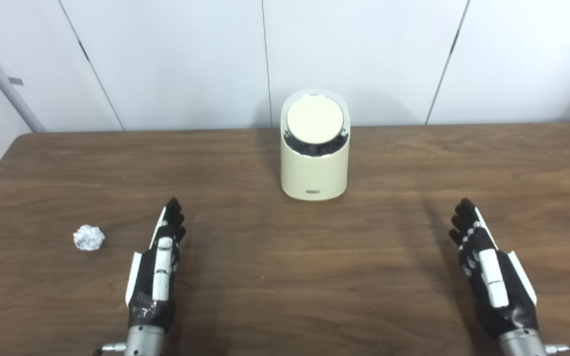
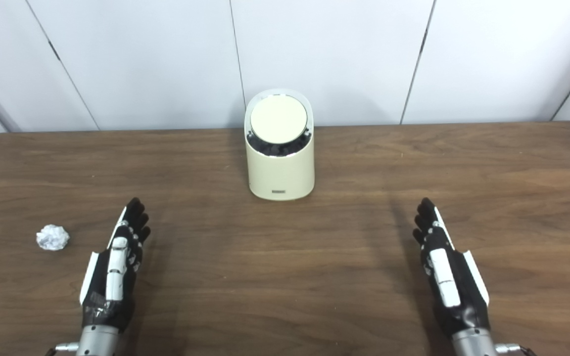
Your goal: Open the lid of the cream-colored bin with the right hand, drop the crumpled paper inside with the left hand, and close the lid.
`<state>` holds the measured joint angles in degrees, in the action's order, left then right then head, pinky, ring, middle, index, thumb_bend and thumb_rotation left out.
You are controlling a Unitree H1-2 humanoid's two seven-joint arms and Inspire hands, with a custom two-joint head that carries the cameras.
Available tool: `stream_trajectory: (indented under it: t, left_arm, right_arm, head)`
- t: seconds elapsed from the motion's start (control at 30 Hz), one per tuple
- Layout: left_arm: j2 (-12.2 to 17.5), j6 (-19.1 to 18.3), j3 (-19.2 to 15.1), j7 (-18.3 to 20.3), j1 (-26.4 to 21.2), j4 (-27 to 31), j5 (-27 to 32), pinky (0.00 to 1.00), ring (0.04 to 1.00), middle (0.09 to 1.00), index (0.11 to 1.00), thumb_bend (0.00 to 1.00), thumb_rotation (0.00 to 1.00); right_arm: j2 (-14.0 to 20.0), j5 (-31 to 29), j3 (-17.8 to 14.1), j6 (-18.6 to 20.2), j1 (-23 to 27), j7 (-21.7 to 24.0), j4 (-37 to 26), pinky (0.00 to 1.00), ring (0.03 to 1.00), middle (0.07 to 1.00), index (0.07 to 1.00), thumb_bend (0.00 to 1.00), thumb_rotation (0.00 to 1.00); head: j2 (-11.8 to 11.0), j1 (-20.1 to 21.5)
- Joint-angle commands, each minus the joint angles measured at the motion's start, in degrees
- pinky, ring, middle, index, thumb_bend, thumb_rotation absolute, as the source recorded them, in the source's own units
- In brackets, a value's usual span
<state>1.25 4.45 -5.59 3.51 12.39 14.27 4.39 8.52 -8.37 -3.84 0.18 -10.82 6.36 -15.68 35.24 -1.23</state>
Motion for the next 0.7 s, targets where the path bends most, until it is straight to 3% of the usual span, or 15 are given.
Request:
stream_trajectory:
  t: [0.0, 0.67]
  left_arm:
    - [1.0, 1.1, 0.3, 0.3, 3.0, 1.7, -0.2, 1.00, 1.000, 1.000, 1.000, 0.30, 1.00]
    - [0.7, 1.2, 0.7, 0.4, 3.6, 2.2, -0.4, 1.00, 1.000, 1.000, 1.000, 0.31, 1.00]
  right_arm:
    - [-0.6, -0.6, -0.3, -1.9, 0.2, -0.2, -1.0, 1.00, 1.000, 1.000, 0.990, 0.58, 0.91]
    - [-0.3, -0.9, -0.5, -1.9, -0.3, 0.0, -1.1, 1.00, 1.000, 1.000, 0.993, 0.58, 0.89]
  head:
    - [0.1, 0.0]
    - [-0.8, 0.2]
